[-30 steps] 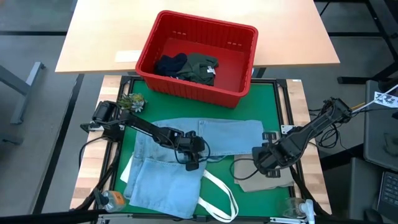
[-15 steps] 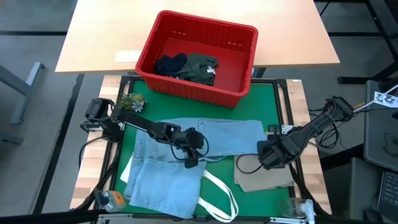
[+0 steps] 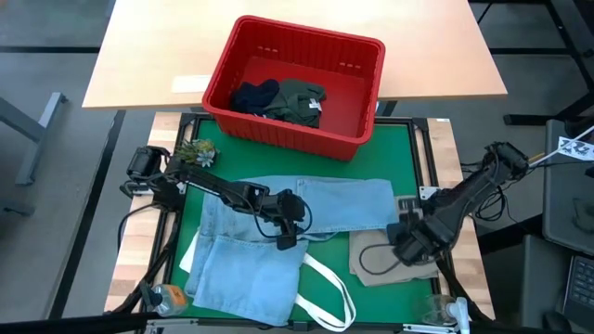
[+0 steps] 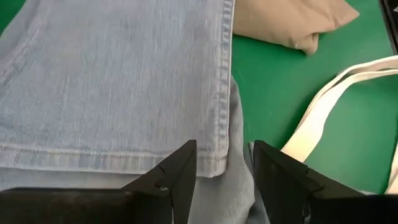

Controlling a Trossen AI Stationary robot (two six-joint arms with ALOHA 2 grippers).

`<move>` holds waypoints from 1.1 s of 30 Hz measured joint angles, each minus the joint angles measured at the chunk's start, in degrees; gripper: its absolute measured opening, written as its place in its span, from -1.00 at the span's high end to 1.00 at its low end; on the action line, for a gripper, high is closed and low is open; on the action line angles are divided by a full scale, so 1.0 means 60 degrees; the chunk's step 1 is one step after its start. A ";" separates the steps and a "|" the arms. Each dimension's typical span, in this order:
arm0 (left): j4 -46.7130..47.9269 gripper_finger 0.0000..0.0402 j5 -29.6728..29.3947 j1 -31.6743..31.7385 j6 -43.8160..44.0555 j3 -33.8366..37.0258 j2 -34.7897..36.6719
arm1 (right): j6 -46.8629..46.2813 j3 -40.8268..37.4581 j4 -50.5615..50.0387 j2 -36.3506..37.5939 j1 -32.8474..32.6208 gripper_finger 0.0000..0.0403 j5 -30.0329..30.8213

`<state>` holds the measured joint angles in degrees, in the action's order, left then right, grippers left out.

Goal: Fold Laundry from Bin
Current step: Fold the light blue pants

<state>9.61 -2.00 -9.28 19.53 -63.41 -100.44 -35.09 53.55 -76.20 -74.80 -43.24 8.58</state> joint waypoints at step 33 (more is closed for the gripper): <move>-0.0041 0.26 -0.0076 0.0000 0.0488 0.0003 -0.0007 | -0.0364 -0.0517 0.1955 0.0006 -0.0543 0.36 -0.0283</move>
<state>9.37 -2.46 -9.28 22.46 -63.40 -100.49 -37.28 50.45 -64.47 -74.76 -46.50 6.89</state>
